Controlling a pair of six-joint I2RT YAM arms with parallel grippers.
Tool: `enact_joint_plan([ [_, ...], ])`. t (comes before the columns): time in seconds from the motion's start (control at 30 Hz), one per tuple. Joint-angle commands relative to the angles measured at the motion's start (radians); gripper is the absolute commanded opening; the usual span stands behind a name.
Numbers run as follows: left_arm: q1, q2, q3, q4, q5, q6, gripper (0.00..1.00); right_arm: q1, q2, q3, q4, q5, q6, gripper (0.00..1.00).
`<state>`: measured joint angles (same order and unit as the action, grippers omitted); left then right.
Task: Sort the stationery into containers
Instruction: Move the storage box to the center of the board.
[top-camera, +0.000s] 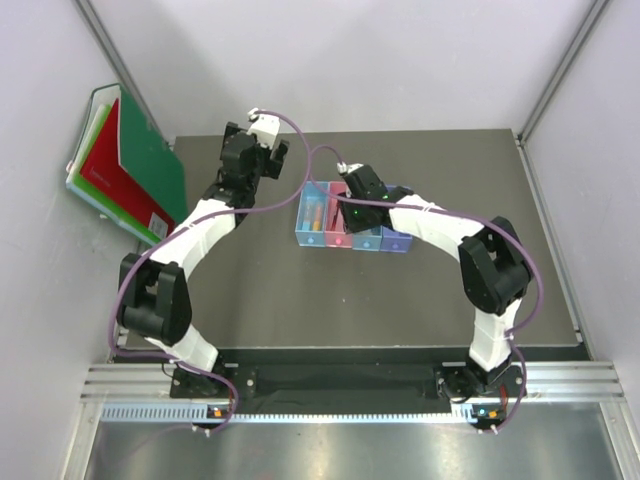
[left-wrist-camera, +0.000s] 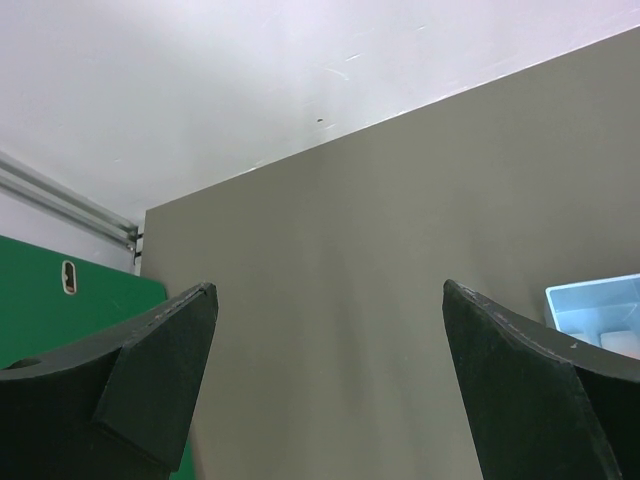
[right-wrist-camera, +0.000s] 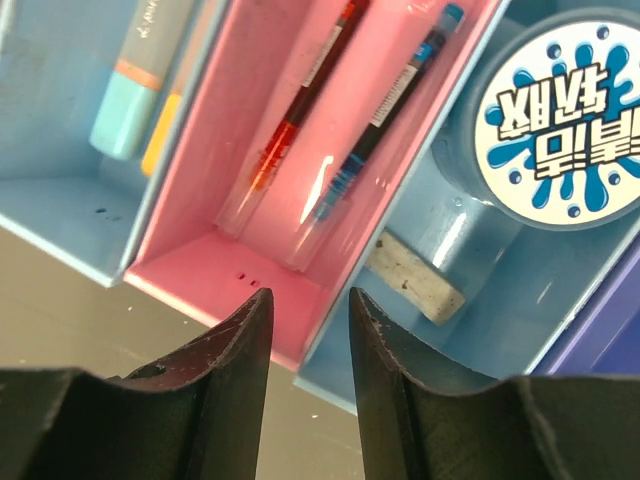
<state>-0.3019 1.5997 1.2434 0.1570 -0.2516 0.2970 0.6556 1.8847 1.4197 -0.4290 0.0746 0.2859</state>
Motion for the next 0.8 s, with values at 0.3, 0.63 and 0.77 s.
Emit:
enact_joint_plan([
  [0.3,-0.002,-0.004,0.018,0.067,-0.008,-0.025,0.99,0.045,-0.136,-0.094,-0.004,0.005,-0.051,0.37],
  [0.63,-0.002,-0.015,0.005,0.064,-0.014,-0.038,0.99,0.047,-0.139,-0.088,0.021,0.033,-0.085,0.37],
  [0.77,-0.002,-0.014,0.019,0.062,-0.02,-0.039,0.99,0.039,-0.131,-0.028,0.027,0.071,-0.122,0.37],
])
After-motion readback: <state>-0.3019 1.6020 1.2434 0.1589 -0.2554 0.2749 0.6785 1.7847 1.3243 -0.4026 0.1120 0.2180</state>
